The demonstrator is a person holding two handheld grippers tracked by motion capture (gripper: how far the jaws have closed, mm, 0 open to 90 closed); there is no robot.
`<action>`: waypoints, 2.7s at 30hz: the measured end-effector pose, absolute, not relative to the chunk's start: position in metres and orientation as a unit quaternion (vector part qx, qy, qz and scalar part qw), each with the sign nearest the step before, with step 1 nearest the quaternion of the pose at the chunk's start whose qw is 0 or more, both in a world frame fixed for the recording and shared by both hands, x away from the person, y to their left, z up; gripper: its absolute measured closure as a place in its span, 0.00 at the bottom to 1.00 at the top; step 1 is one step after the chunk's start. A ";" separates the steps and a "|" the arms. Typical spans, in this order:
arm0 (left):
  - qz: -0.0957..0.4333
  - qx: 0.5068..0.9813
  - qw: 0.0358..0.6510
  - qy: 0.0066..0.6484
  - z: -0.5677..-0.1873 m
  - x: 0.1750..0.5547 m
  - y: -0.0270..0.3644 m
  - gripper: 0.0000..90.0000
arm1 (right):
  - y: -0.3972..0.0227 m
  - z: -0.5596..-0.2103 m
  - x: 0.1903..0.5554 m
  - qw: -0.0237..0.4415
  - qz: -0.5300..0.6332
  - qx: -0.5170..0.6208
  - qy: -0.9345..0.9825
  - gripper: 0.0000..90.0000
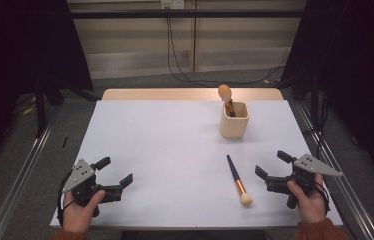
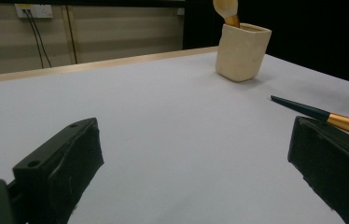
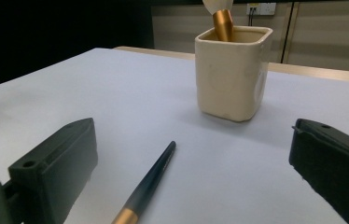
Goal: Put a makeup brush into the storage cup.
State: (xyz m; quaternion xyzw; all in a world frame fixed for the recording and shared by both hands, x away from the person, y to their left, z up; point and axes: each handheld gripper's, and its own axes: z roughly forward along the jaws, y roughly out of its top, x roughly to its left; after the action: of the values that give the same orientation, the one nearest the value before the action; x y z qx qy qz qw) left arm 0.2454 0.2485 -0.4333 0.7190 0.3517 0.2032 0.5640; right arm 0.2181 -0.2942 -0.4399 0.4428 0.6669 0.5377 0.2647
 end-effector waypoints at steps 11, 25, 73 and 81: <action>0.204 0.721 0.562 0.350 -0.434 0.247 0.249 0.03 | -0.300 -0.444 0.214 0.262 0.537 0.452 0.663 0.01; 0.203 0.723 0.561 0.349 -0.434 0.248 0.250 0.03 | -0.291 -0.438 0.221 0.254 0.545 0.446 0.663 0.01; 0.207 0.725 0.557 0.348 -0.434 0.249 0.249 0.03 | -0.245 -0.430 0.257 0.125 0.424 0.429 0.788 0.04; 0.204 0.725 0.557 0.349 -0.434 0.250 0.248 0.03 | -0.237 -0.432 0.262 0.110 0.348 0.436 0.823 0.06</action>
State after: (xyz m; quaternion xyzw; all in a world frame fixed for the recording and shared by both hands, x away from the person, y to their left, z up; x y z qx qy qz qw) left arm 0.2498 0.2480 -0.4342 0.7249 0.3491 0.2045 0.5575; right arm 0.2621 -0.2370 -0.4322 0.4360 0.8226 0.3479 0.1103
